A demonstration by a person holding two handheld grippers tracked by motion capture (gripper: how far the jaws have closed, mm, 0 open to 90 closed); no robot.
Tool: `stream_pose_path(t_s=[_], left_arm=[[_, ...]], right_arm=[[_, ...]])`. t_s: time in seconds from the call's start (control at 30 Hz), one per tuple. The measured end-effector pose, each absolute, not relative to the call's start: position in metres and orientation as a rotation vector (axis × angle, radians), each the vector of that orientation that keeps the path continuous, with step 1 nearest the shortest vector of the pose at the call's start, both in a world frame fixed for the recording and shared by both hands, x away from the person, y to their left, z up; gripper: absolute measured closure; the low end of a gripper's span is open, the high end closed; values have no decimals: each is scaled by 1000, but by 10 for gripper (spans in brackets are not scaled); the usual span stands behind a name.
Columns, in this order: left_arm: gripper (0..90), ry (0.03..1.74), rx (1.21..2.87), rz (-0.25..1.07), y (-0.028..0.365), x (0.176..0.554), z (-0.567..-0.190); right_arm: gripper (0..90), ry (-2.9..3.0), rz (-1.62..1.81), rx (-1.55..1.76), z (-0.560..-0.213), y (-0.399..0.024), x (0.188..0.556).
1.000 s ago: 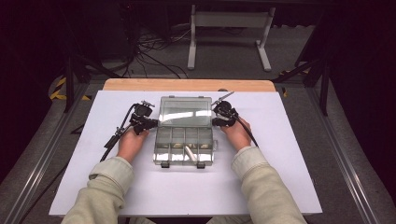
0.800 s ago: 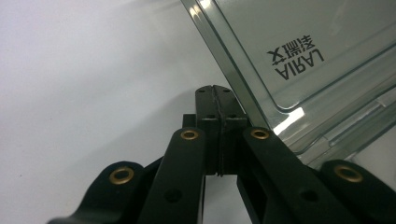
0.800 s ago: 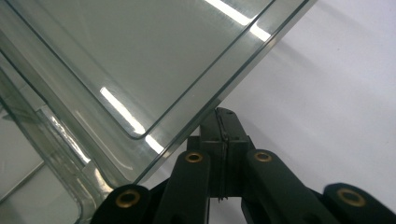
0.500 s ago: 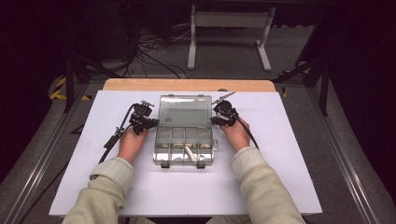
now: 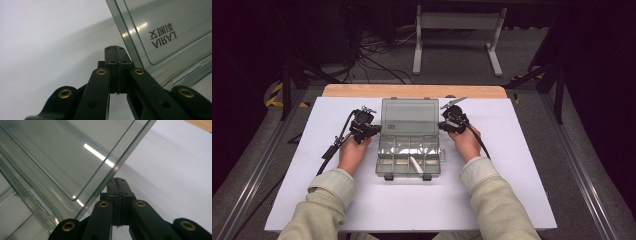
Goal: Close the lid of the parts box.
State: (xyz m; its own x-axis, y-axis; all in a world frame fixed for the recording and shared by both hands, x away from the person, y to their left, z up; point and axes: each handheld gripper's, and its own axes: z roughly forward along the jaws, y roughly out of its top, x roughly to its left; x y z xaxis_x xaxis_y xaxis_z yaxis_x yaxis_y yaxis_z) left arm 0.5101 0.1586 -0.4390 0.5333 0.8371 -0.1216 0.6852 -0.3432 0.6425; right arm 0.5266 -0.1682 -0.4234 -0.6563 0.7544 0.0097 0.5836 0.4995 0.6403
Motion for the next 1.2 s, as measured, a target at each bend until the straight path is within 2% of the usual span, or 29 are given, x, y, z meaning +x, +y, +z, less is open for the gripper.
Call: stream_pose_path(t_s=[0.23, 1.2], left_arm=[[898, 1212, 2126, 350, 158, 507, -435], [898, 1196, 2062, 363, 162, 503, -425]], right_arm=[[900, 2449, 921, 1115, -417, -169, 524], [900, 2398, 997, 1086, -405, -170, 518]])
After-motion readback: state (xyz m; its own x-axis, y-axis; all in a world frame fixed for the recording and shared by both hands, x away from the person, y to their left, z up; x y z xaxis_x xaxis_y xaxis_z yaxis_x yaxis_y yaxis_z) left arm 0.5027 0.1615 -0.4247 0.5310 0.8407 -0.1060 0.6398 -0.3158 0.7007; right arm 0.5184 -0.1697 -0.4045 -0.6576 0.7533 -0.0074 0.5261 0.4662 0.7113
